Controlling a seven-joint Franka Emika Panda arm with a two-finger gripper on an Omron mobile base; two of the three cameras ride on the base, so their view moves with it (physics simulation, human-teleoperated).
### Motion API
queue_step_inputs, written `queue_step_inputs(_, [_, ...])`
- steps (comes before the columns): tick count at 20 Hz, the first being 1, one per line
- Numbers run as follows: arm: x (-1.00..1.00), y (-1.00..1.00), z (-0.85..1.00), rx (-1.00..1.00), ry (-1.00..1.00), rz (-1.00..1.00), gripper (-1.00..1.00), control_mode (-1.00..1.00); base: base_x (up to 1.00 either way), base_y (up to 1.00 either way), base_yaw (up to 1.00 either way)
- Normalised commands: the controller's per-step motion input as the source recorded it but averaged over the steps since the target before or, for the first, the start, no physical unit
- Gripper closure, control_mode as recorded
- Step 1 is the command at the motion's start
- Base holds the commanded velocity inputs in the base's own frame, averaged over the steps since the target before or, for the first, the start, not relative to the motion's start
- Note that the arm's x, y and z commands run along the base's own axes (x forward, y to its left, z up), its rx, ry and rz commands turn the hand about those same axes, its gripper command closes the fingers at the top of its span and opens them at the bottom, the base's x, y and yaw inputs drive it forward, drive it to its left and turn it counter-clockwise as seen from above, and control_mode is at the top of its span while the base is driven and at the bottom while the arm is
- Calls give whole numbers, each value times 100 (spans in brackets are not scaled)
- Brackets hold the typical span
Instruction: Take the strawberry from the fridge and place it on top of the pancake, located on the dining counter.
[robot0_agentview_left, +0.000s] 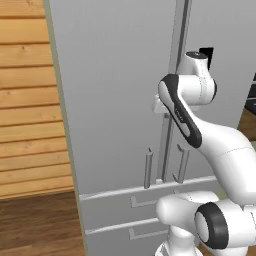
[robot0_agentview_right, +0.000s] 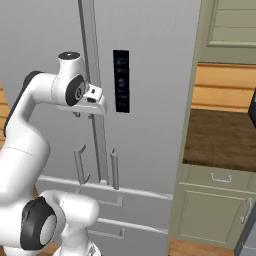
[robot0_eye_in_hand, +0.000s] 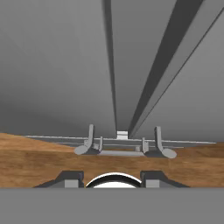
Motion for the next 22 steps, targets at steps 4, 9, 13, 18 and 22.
queue_step_inputs(4, [0,0,0,0,0,0,-100,100,-8,0,0])
queue_step_inputs(9, [0,0,0,0,0,0,-100,100,-46,-11,0])
queue_step_inputs(13, [0,0,0,0,0,0,-100,100,-48,-39,0])
queue_step_inputs(18, [0,0,0,0,0,0,-100,100,-37,-25,0])
queue_step_inputs(22, [0,0,0,0,0,0,-100,100,-50,-18,0])
